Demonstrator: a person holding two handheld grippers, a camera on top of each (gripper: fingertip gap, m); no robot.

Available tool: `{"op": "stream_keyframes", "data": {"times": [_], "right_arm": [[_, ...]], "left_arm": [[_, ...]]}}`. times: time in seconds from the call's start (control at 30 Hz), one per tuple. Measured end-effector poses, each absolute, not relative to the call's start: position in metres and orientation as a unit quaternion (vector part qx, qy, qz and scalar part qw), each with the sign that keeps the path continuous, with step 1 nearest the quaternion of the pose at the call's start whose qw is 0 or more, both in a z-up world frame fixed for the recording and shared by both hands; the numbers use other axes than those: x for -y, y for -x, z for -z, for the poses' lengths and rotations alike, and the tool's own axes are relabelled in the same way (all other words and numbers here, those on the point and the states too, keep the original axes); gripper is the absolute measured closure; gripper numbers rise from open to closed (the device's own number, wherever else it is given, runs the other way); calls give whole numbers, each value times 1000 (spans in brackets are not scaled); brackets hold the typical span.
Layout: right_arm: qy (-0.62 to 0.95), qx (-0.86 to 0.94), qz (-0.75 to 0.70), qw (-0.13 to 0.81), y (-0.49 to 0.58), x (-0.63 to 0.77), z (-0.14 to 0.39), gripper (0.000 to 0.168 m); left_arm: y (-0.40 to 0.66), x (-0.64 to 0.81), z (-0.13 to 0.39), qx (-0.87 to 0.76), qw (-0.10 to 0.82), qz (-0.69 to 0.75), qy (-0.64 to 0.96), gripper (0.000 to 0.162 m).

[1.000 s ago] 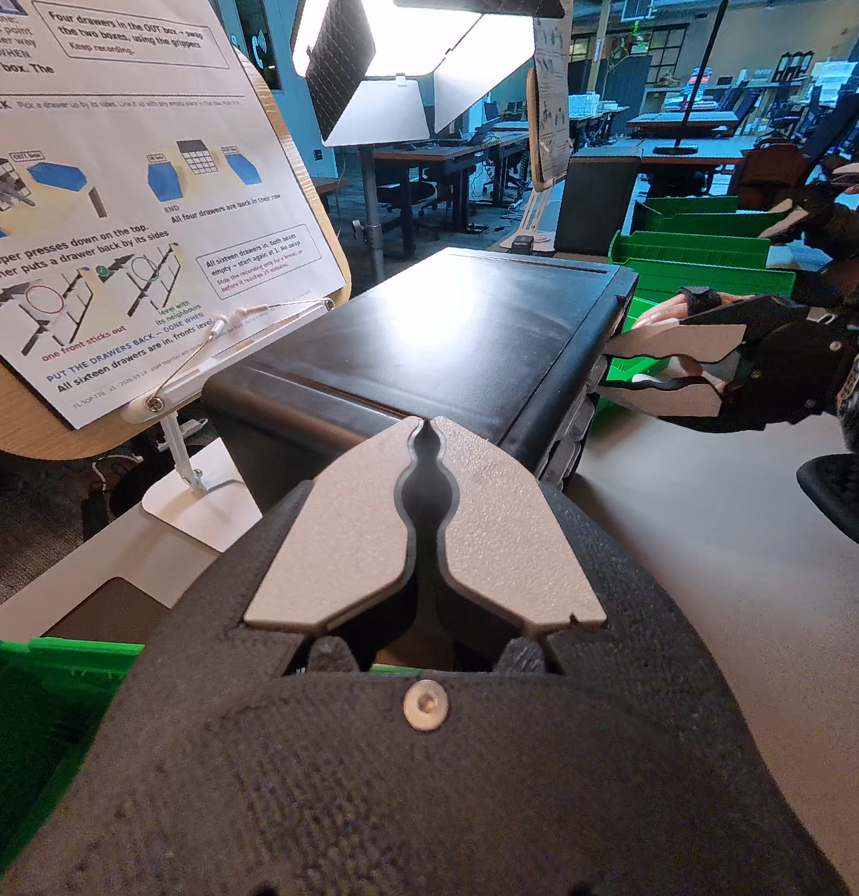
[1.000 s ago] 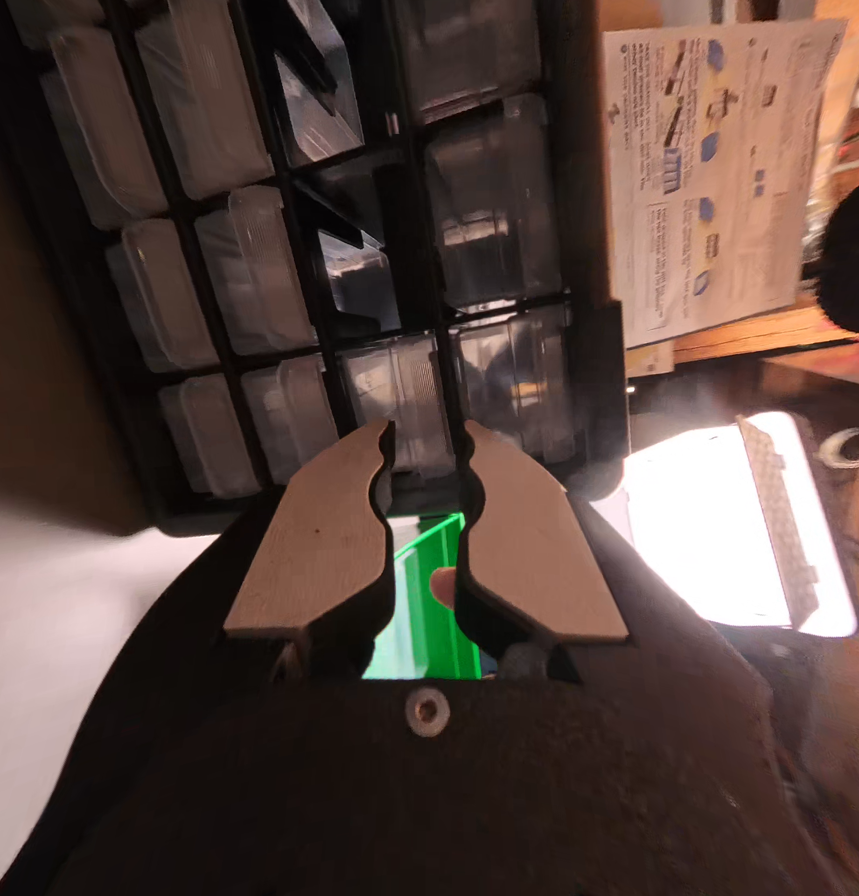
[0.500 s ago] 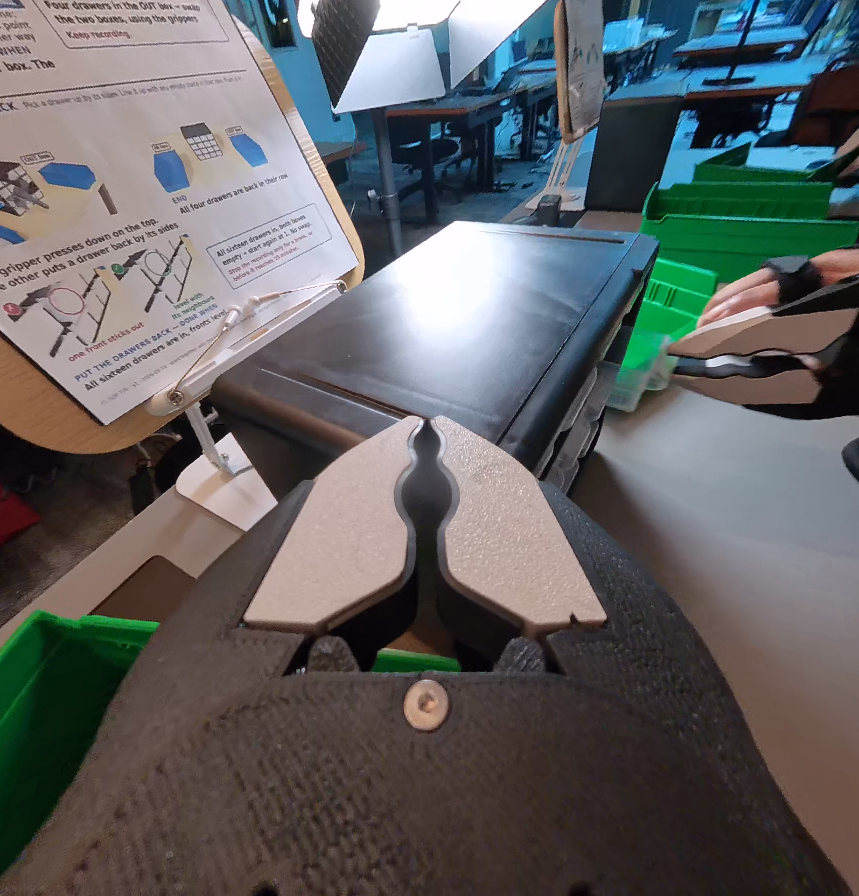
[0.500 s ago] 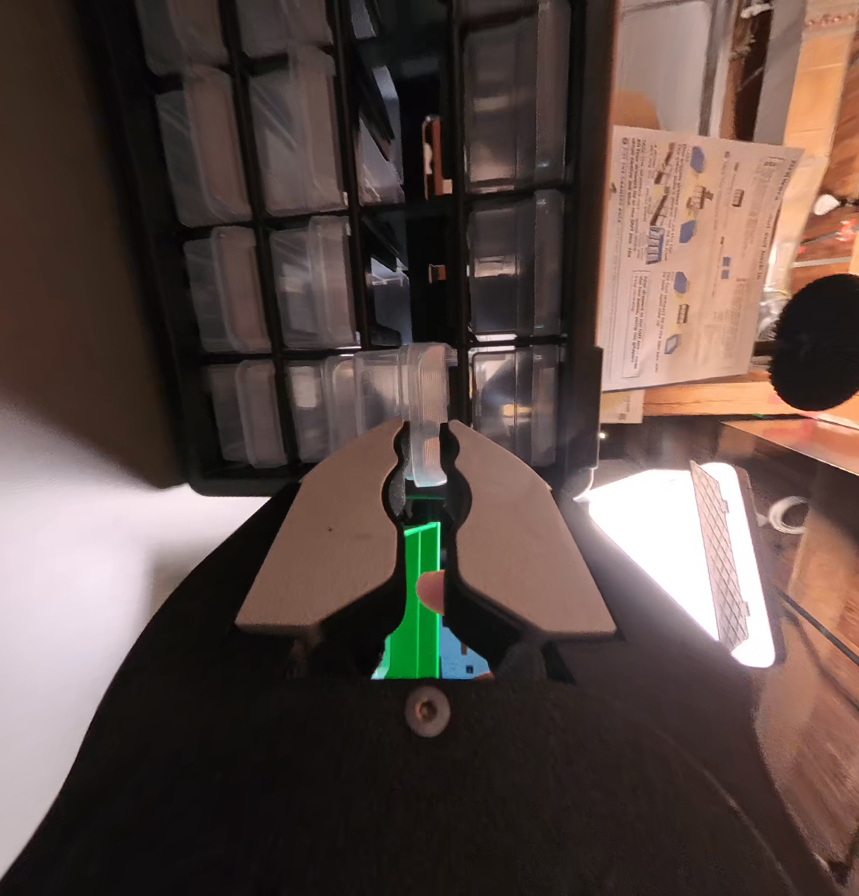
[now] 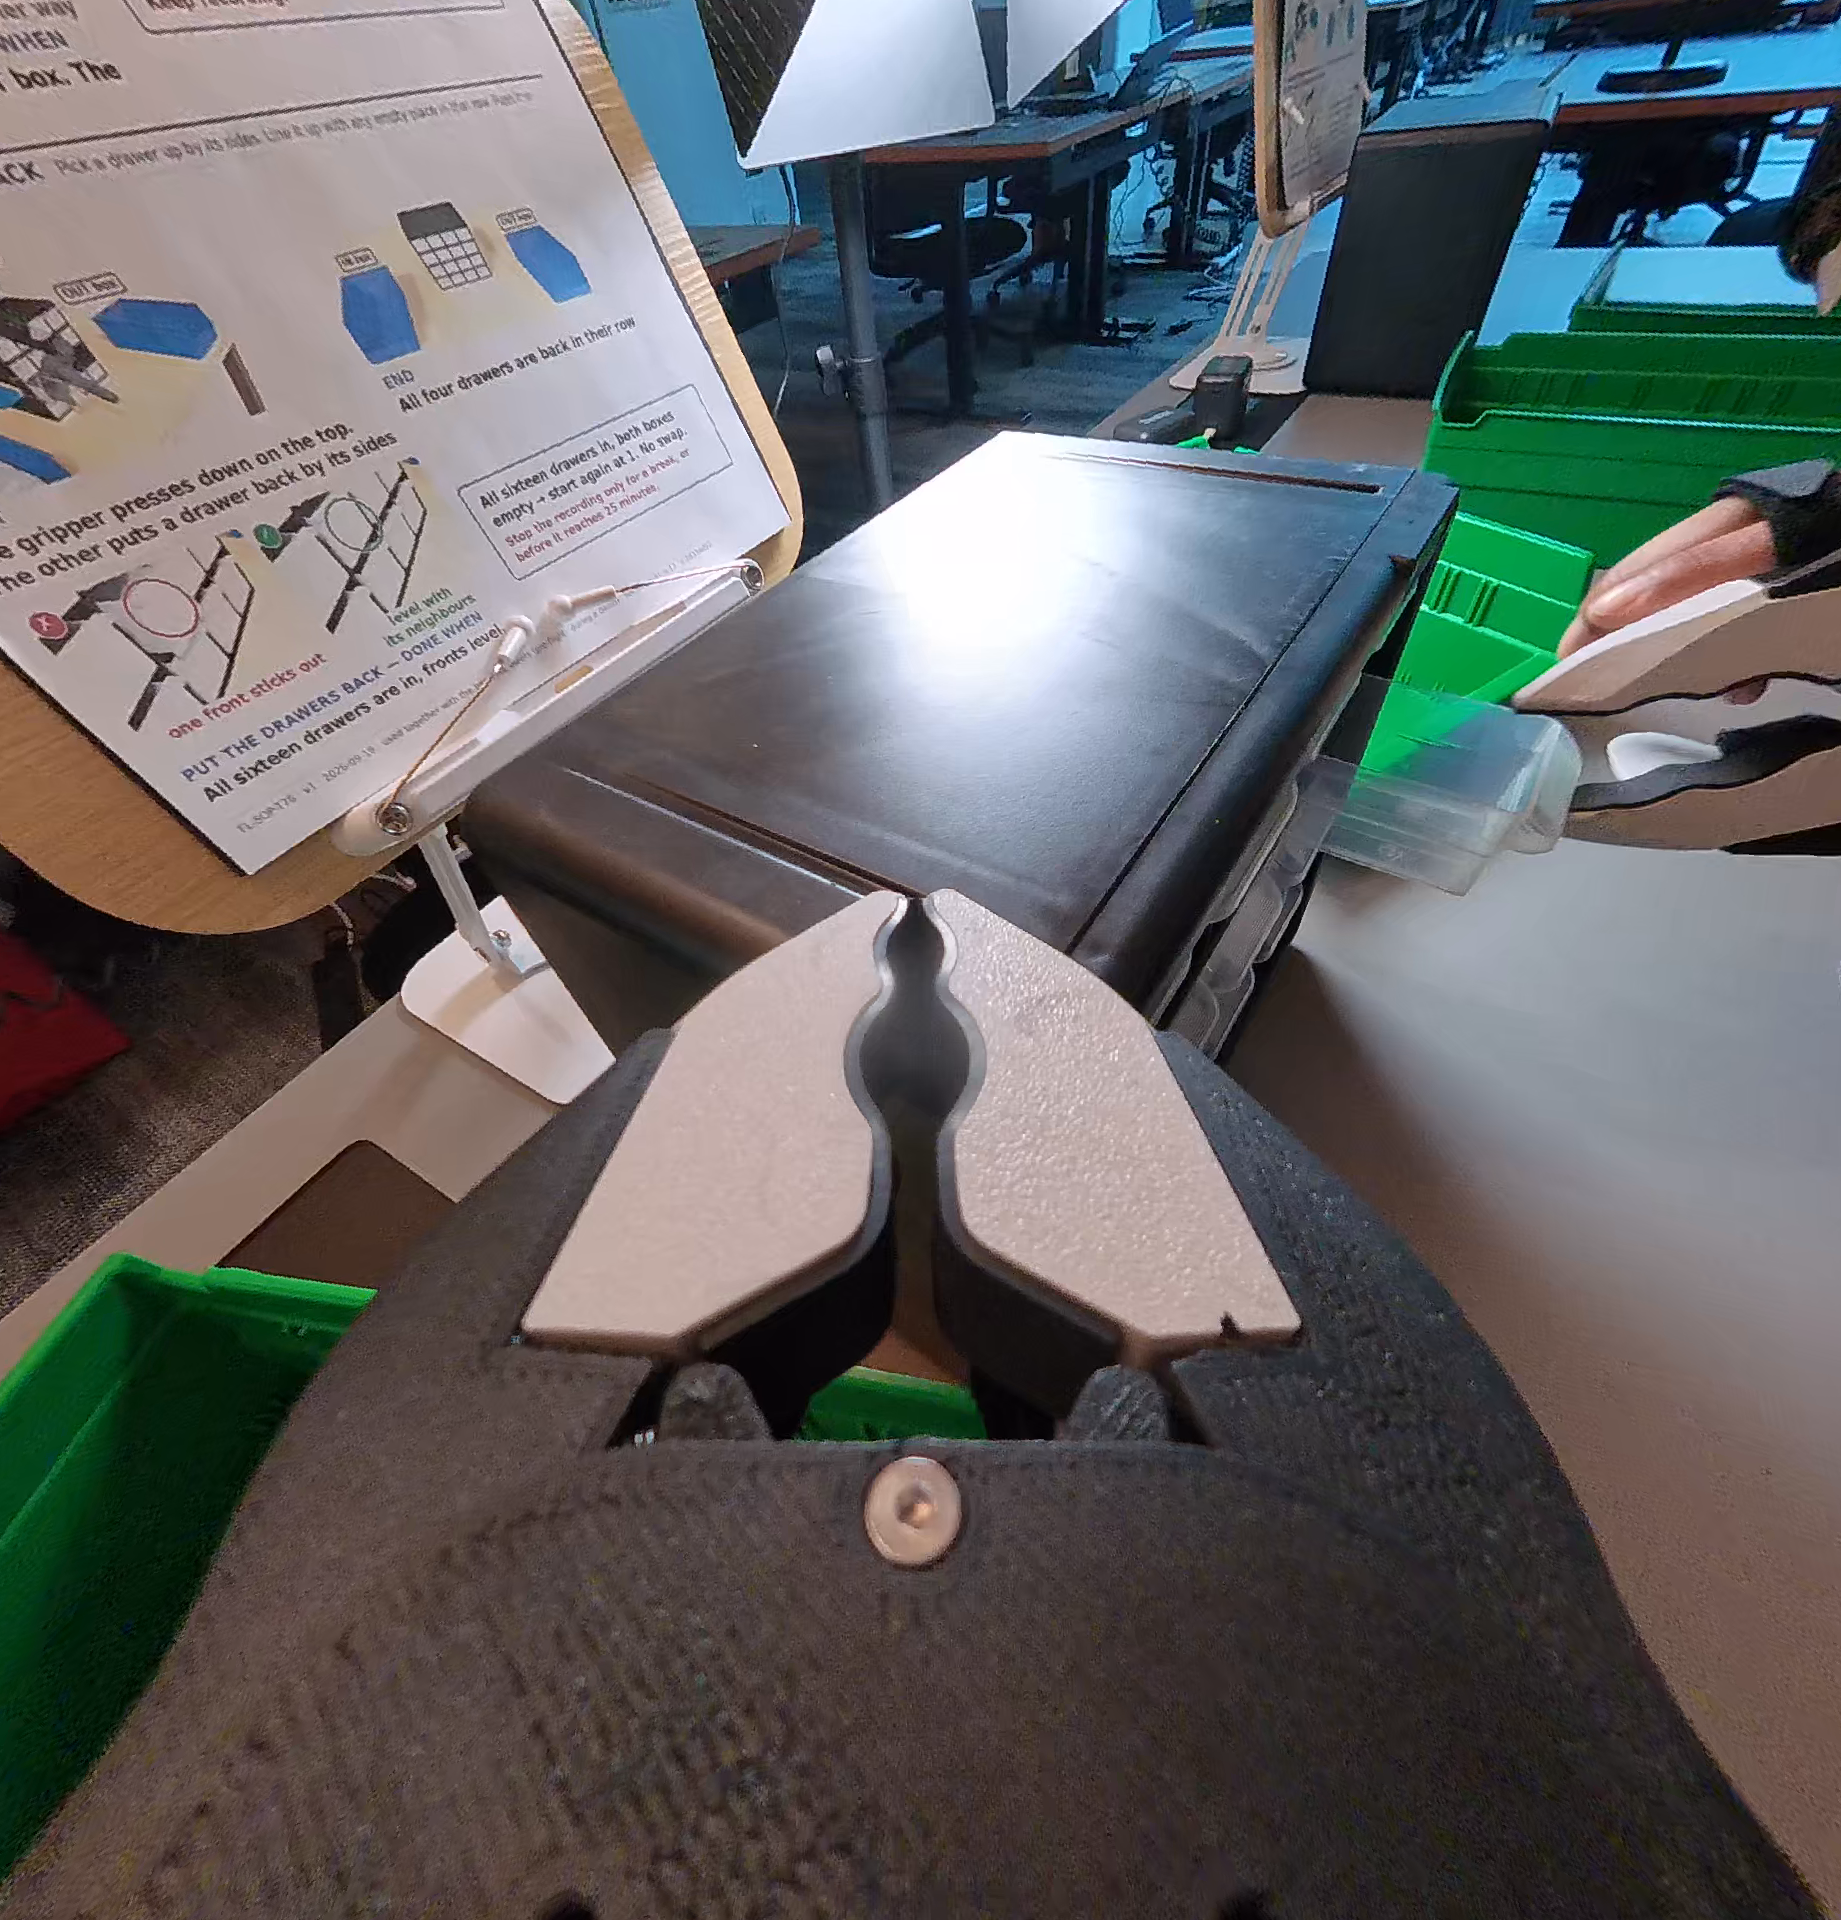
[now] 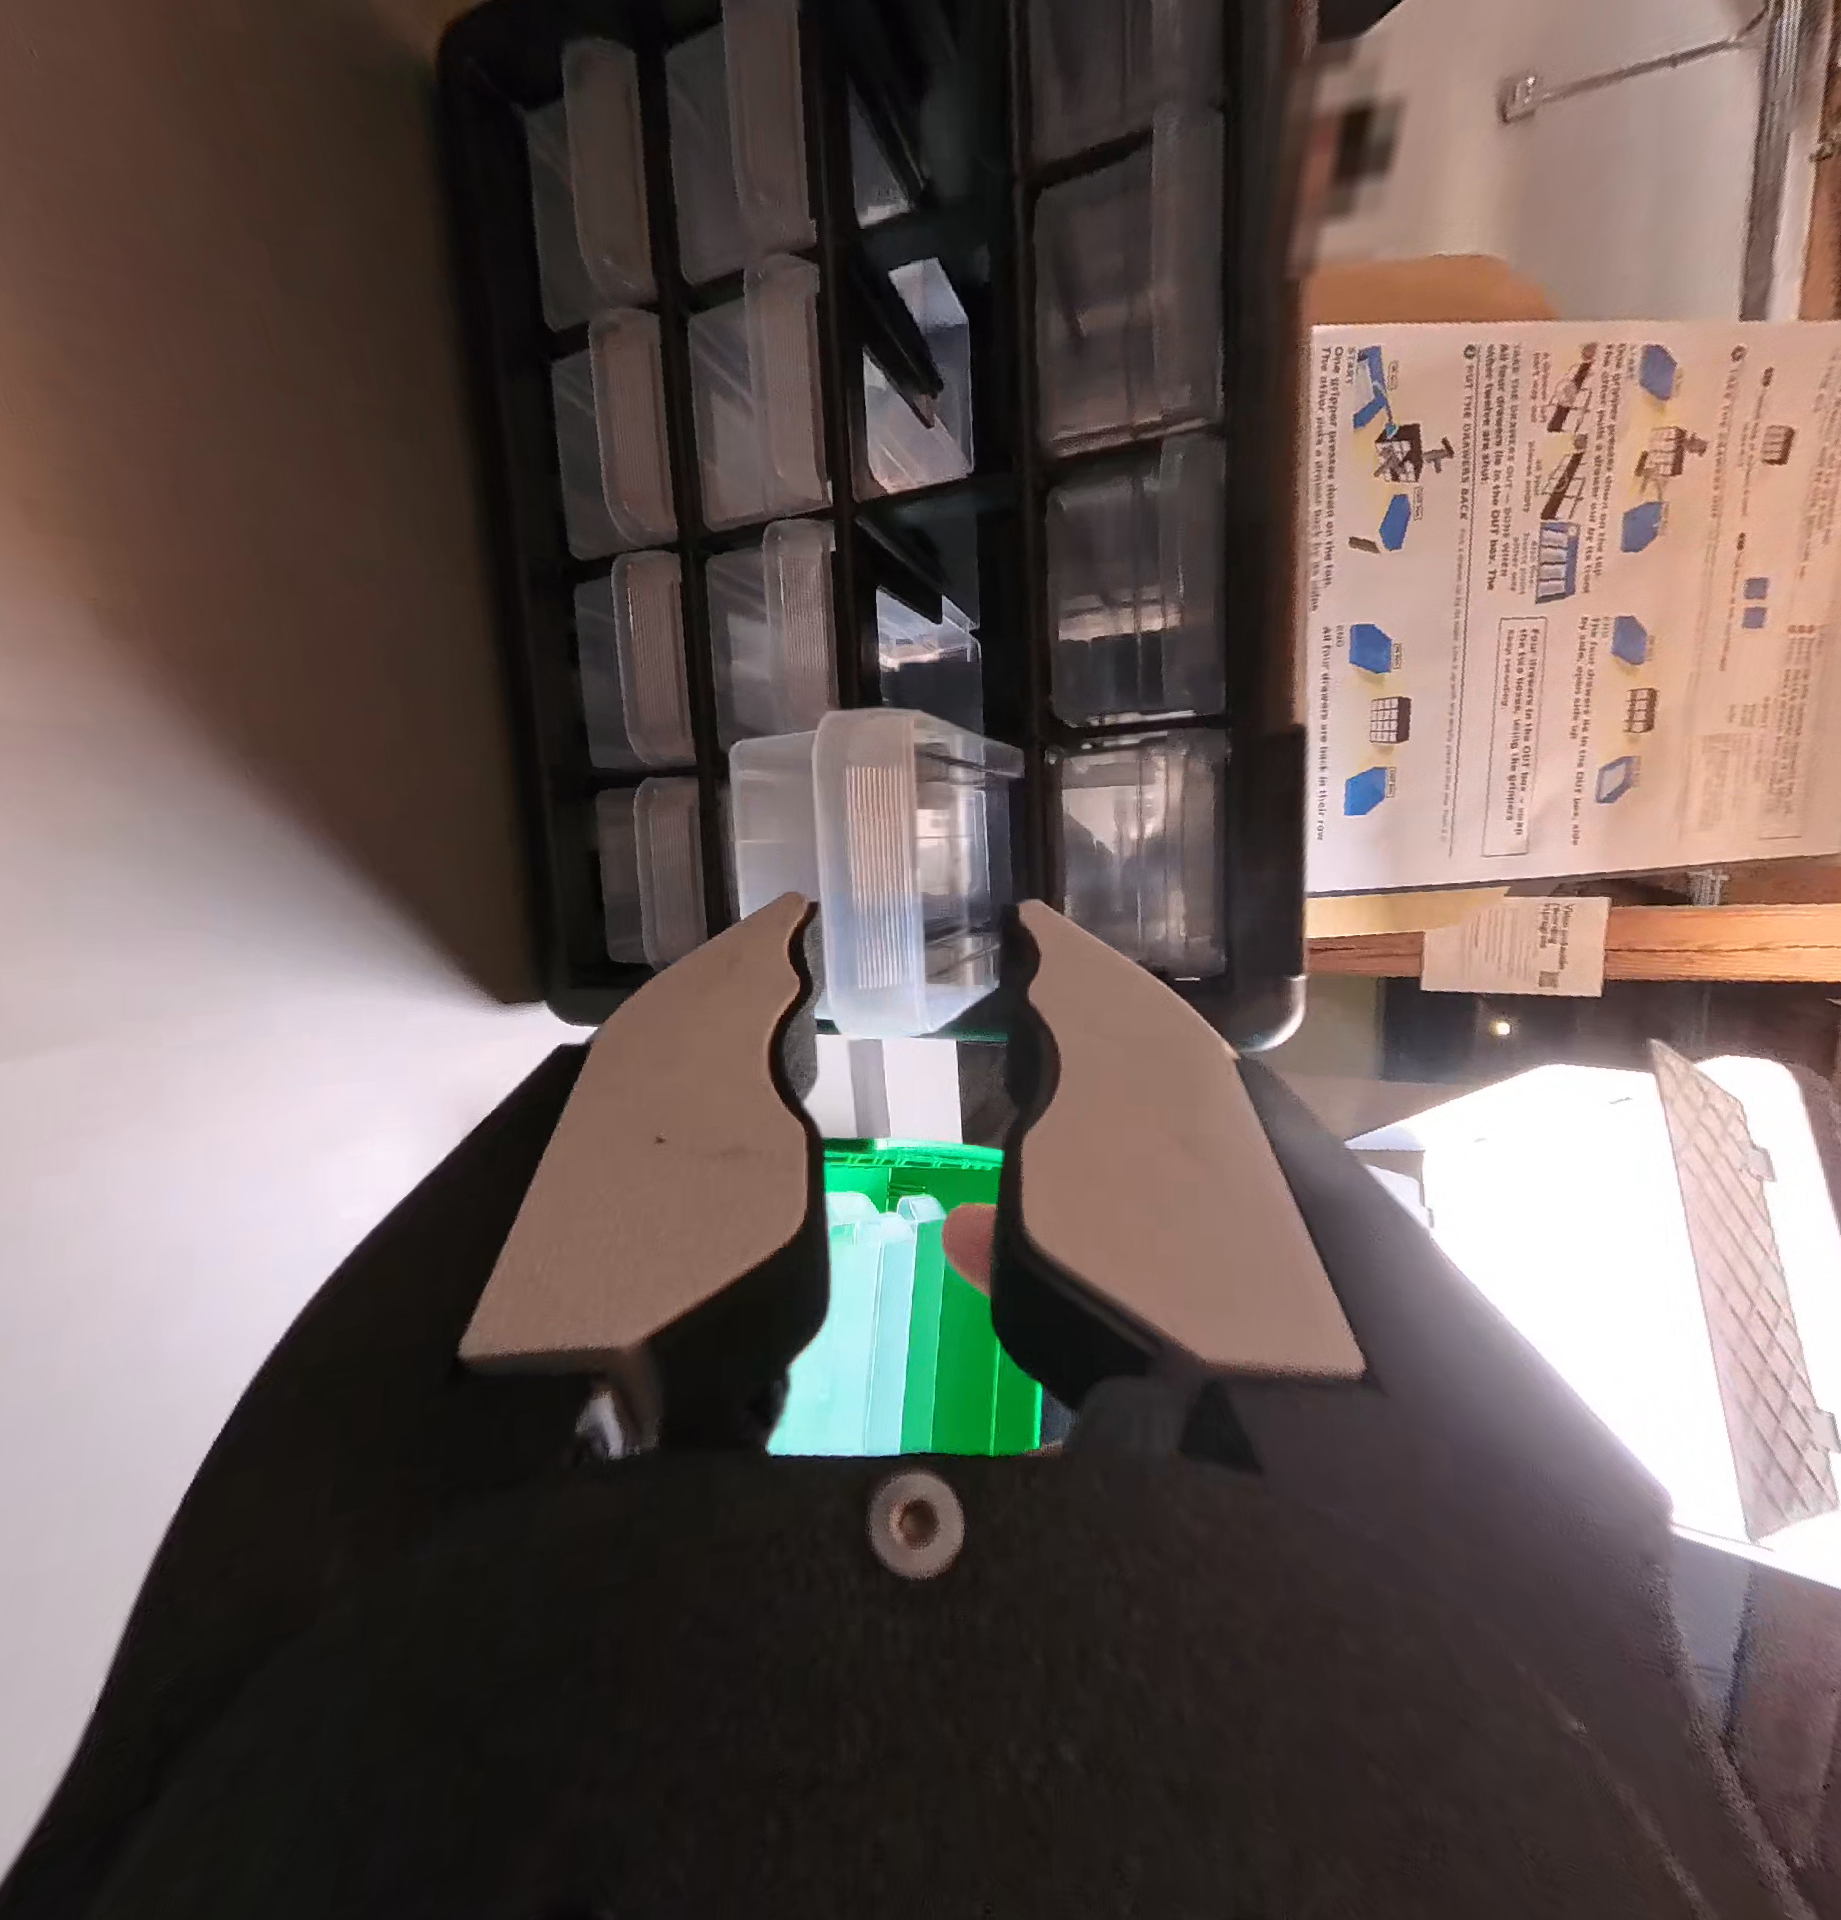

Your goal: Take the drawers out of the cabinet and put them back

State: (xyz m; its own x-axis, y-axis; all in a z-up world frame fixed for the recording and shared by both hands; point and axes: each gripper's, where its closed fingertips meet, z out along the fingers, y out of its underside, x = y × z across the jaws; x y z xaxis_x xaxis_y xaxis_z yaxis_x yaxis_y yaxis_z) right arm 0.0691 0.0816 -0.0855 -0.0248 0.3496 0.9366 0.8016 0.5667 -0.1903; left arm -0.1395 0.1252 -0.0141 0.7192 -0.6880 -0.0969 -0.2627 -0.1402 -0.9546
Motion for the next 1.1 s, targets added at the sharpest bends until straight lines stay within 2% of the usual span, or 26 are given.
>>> {"op": "stream_keyframes", "data": {"times": [0.17, 0.37, 0.67, 0.87, 1.1], "right_arm": [[437, 704, 169, 534, -65, -88, 90, 133], [484, 734, 105, 465, -65, -86, 101, 148], [570, 746, -82, 335, -69, -26, 98, 150], [597, 722, -217, 274, -65, 24, 76, 150], [648, 643, -302, 274, -69, 32, 34, 150]], "left_arm": [[139, -125, 14, -322, 570, 194, 730, 162], [139, -125, 14, -323, 571, 195, 729, 162], [139, -125, 14, -323, 572, 194, 729, 162], [139, -125, 14, -323, 574, 192, 728, 162], [140, -125, 14, -321, 575, 194, 727, 162]]}}
